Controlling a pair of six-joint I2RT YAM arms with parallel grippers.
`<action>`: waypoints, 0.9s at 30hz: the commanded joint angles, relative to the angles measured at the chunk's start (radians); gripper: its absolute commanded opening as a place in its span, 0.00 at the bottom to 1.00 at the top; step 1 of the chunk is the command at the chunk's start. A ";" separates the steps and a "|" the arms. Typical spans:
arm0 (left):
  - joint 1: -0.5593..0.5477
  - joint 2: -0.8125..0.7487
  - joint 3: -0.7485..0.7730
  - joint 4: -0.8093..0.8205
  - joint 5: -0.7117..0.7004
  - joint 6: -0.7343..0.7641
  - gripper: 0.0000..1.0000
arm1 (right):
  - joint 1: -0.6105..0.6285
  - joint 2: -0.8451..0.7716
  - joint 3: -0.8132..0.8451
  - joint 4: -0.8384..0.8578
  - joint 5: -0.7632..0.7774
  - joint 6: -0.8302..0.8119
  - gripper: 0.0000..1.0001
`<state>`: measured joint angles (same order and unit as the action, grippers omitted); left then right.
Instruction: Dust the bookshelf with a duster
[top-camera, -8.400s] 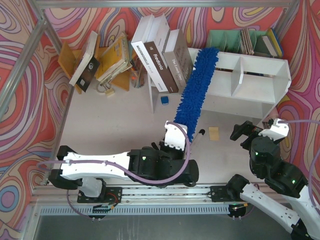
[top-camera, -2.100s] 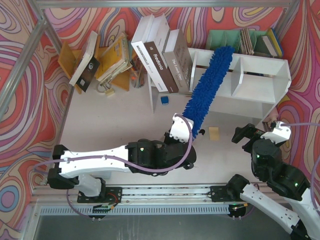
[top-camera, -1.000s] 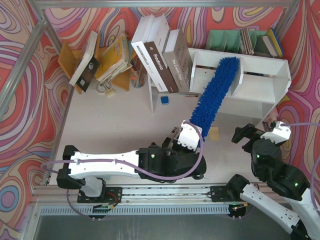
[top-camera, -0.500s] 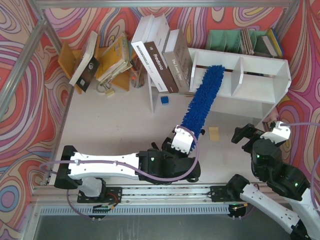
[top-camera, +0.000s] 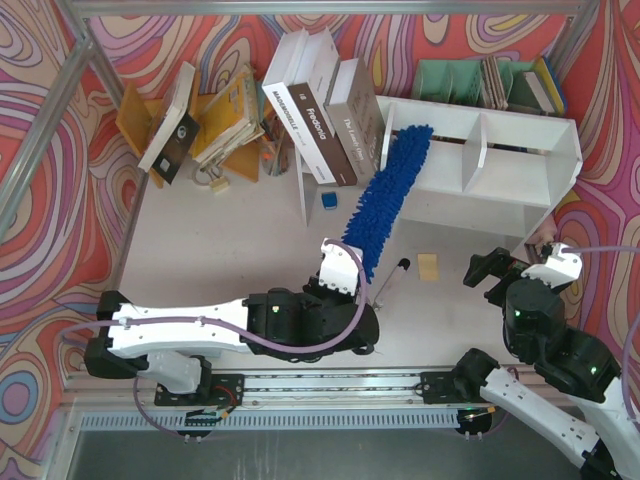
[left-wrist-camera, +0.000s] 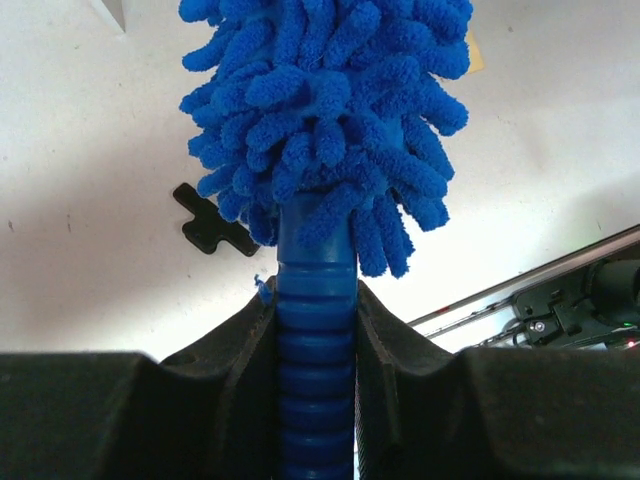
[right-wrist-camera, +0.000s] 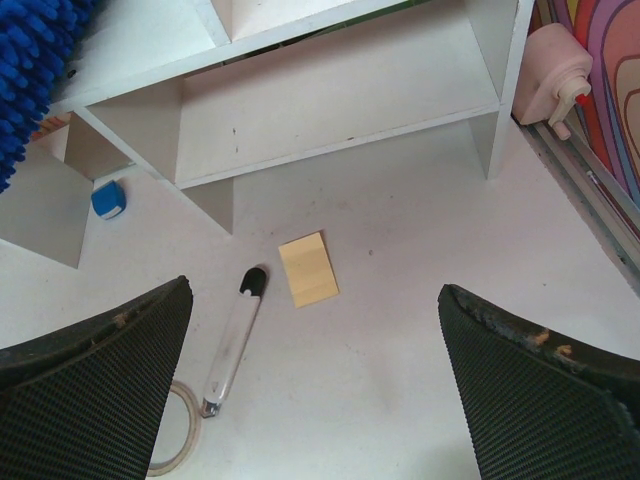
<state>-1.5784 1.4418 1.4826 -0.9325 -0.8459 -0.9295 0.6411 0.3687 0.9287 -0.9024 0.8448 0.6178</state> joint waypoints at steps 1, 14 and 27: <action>0.012 -0.036 -0.003 0.068 -0.106 0.061 0.00 | -0.001 -0.011 0.015 0.012 0.016 -0.002 0.98; 0.013 -0.078 0.014 0.134 -0.096 0.149 0.00 | -0.001 -0.017 0.013 0.013 0.018 -0.002 0.98; 0.002 0.042 -0.059 0.162 0.091 0.082 0.00 | -0.001 -0.015 0.015 0.010 0.019 0.000 0.98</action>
<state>-1.5738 1.4490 1.4414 -0.8085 -0.7956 -0.8238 0.6411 0.3656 0.9287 -0.9024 0.8448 0.6178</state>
